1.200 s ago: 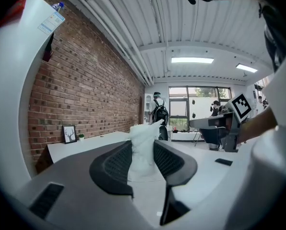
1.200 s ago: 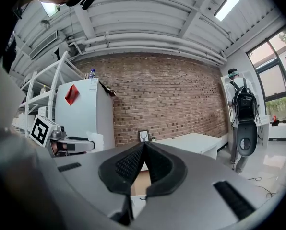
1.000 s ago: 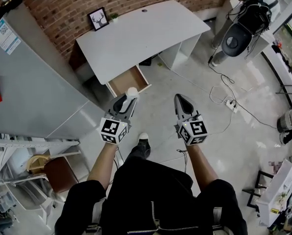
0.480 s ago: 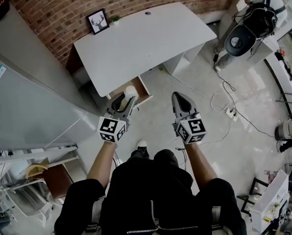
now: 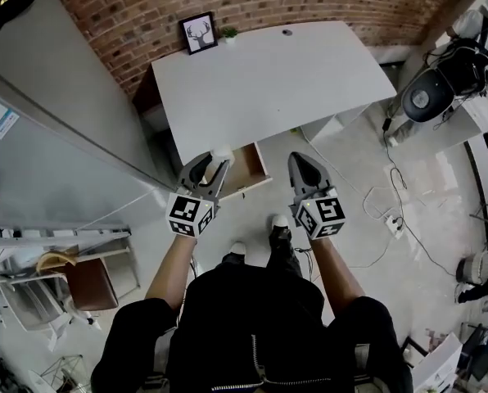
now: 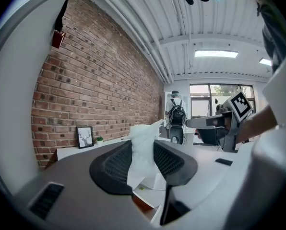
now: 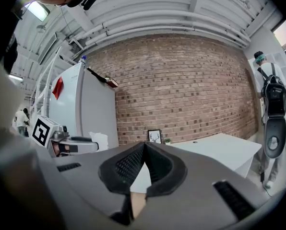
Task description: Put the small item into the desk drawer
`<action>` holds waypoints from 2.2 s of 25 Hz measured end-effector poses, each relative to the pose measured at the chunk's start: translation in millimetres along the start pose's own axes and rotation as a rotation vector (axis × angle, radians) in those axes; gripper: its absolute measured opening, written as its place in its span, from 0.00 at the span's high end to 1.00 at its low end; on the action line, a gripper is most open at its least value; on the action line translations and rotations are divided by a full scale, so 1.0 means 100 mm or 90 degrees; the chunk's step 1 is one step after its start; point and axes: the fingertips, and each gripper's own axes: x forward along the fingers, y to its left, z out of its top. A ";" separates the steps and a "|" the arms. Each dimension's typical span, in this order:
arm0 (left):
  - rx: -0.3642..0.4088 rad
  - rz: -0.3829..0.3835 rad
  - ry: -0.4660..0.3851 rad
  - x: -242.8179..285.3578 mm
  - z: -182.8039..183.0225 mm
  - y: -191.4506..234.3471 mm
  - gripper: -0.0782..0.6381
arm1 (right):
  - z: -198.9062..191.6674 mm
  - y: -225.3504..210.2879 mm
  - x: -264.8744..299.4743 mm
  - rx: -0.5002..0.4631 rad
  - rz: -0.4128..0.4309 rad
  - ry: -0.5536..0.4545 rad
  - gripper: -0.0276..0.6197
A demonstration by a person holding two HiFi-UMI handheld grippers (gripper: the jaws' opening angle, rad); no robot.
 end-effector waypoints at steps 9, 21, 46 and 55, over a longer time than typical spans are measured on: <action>-0.013 0.147 -0.010 0.13 0.10 0.50 0.68 | 0.13 -0.03 0.89 -0.038 0.165 0.026 0.95; -0.021 0.276 -0.008 0.13 0.22 0.70 0.68 | 0.18 0.00 1.40 -0.035 0.295 0.048 0.95; -0.048 0.263 0.057 -0.15 -0.26 0.41 0.68 | -0.30 0.26 1.13 -0.025 0.320 0.105 0.95; -0.067 0.226 0.123 -0.12 -0.77 0.20 0.68 | -0.73 0.19 0.98 0.005 0.293 0.149 0.95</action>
